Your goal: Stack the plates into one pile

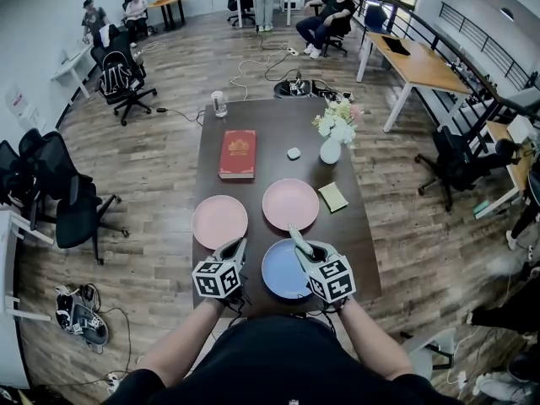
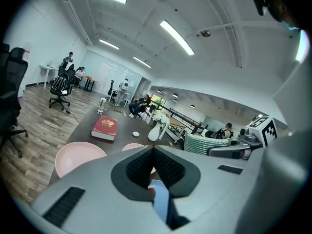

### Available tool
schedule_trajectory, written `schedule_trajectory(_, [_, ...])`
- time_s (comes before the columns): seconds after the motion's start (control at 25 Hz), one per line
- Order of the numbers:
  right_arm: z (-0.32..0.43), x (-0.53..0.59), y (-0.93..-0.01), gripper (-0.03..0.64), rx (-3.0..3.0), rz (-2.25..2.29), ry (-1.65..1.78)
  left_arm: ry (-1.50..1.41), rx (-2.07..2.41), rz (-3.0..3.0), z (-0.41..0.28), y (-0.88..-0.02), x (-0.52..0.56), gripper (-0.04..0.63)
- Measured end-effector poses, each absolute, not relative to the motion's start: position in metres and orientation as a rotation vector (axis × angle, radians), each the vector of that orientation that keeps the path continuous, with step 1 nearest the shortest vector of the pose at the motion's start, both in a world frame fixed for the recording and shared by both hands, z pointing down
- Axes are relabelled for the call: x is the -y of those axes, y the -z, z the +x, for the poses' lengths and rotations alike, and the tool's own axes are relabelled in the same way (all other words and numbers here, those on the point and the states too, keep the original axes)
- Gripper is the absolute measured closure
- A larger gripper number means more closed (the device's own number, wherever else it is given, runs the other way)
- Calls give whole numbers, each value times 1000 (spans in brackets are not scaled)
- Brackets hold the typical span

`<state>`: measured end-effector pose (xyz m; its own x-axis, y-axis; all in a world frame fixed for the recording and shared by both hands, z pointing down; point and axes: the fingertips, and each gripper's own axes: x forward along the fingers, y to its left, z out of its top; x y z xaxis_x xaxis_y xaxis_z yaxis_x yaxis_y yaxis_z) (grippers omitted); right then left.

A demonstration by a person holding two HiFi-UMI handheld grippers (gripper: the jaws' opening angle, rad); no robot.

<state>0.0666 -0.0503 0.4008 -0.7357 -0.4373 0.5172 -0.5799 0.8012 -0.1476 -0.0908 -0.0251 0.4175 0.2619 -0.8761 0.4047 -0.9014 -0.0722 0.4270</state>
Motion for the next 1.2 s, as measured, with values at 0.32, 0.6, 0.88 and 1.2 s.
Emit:
schedule_trajectory(0.32, [65,50,-405,534,2509,766,-409,-63,1598,1918,-94,-425,24,600])
schedule_trajectory(0.6, [69,52,-409,534,2499,785,-409,-20,1542,1852,-91,-437,33,600])
schedule_trajectory(0.88, [76,49,-418,534,2472,806,-433,9,1457,1781,-82,-453,56,557])
schedule_trajectory(1.2, [91,48,-432,534,2433,846,-473,32,1375,1703,-69,-485,87,516])
